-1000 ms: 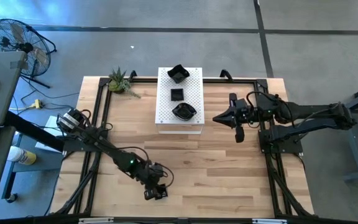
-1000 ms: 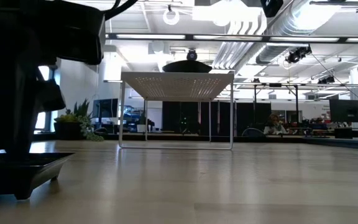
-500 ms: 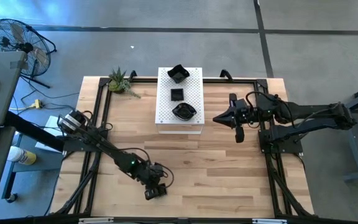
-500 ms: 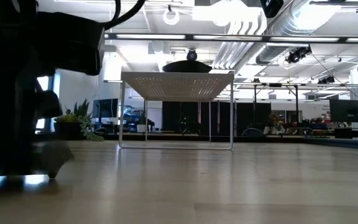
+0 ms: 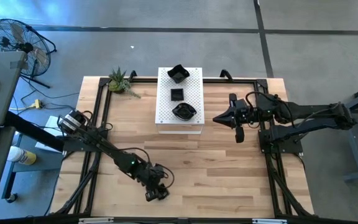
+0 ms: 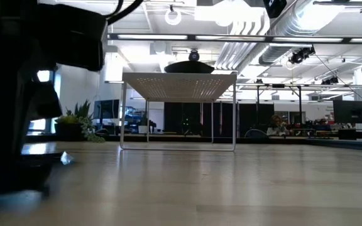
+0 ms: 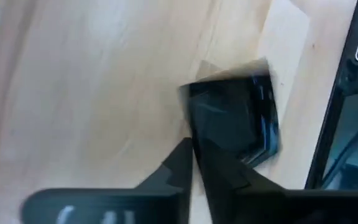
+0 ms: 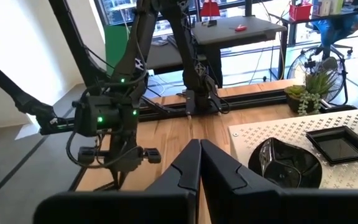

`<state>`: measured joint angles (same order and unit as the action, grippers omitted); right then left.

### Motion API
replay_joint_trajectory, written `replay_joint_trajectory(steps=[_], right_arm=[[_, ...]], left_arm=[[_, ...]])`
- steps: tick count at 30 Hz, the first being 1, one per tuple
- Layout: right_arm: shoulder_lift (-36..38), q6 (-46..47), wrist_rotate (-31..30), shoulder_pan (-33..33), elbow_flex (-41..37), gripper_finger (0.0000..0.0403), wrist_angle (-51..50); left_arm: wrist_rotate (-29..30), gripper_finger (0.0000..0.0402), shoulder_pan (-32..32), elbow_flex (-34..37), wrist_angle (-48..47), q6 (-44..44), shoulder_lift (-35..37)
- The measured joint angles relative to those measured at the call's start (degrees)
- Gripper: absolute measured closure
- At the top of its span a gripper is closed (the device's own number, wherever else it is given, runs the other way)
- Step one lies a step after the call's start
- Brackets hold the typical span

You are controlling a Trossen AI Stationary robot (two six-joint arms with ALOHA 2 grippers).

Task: Pick & Place Mini shaped plates
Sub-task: Stack the black square plate on top of the black square plate on the shelf

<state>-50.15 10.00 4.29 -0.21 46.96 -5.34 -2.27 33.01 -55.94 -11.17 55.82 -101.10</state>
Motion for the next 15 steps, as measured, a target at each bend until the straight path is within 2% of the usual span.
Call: replay_joint_trajectory(steps=[2,8,15], right_arm=[[0.00,0.00,0.00,0.00,0.00,0.0398,-0.02],[-0.02,-0.21,0.12,0.00,0.00,0.0399,-0.33],[-0.02,-0.44,0.20,0.00,0.00,0.0400,-1.08]], left_arm=[[-0.45,0.0393,0.00,0.01,0.39,0.01,0.64],[-0.21,0.0399,-0.86,-0.10,-0.22,0.94,4.08],[3.78,0.0400,-6.57,-0.09,-2.59,2.79,14.44]])
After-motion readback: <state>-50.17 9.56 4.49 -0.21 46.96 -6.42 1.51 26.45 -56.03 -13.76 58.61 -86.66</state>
